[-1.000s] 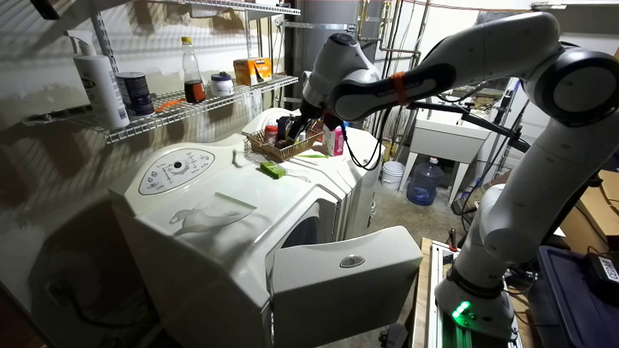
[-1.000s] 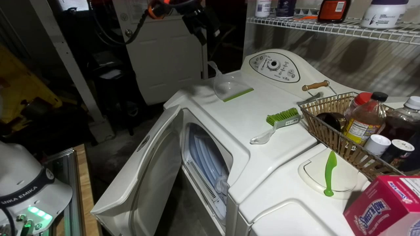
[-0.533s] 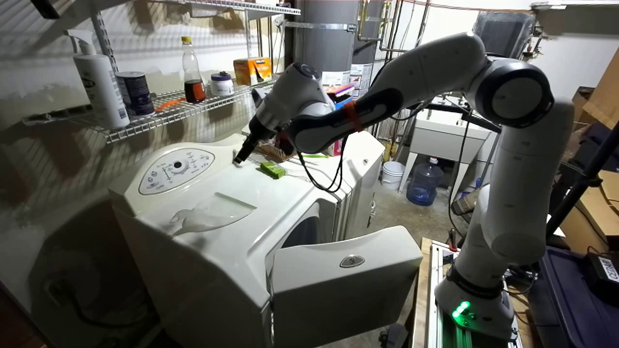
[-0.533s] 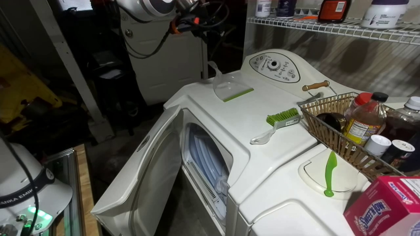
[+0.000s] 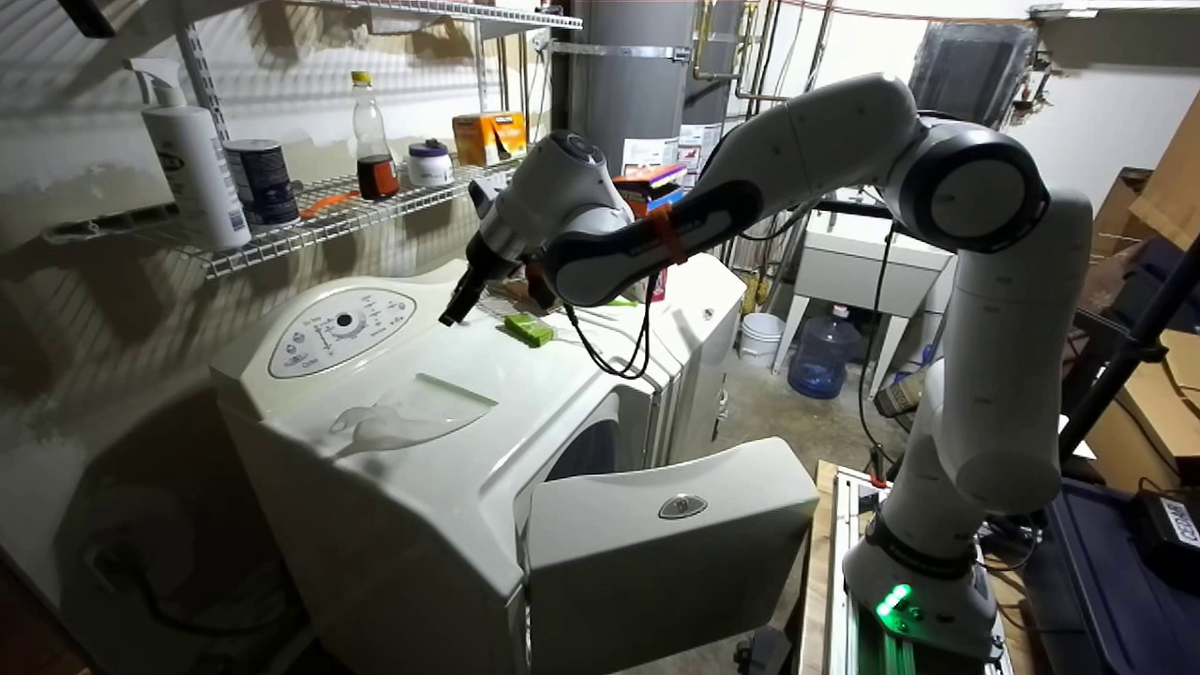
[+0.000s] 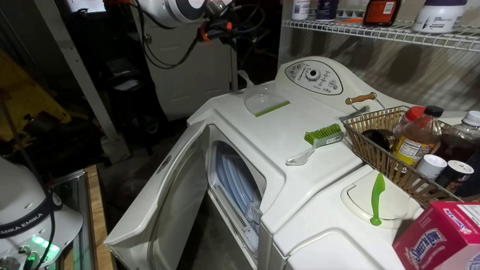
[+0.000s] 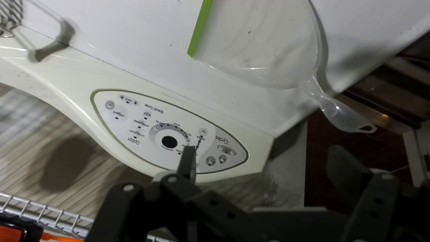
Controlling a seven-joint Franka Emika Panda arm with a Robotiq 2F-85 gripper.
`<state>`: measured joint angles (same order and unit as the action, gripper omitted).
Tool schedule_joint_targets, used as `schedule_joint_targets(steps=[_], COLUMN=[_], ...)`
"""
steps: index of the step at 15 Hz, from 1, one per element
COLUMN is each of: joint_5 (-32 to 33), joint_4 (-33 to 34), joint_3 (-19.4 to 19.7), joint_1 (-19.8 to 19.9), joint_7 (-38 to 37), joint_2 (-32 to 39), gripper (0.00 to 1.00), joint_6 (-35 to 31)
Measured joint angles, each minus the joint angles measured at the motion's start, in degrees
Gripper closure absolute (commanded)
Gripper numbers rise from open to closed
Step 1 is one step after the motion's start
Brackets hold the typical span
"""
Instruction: Shift the dust pan to the right
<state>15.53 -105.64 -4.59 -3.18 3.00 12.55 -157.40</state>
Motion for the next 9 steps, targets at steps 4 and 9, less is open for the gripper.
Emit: schedule_joint_targets(steps=[4, 9], joint_5=[0.0, -7.3], joint_4=[0.0, 1.4], joint_3=[0.1, -5.8], joint_1=[0.0, 2.0], joint_7=[0.0, 15.7], joint_2=[0.0, 4.3], gripper=[0.0, 0.0], joint_6=[0.0, -7.2])
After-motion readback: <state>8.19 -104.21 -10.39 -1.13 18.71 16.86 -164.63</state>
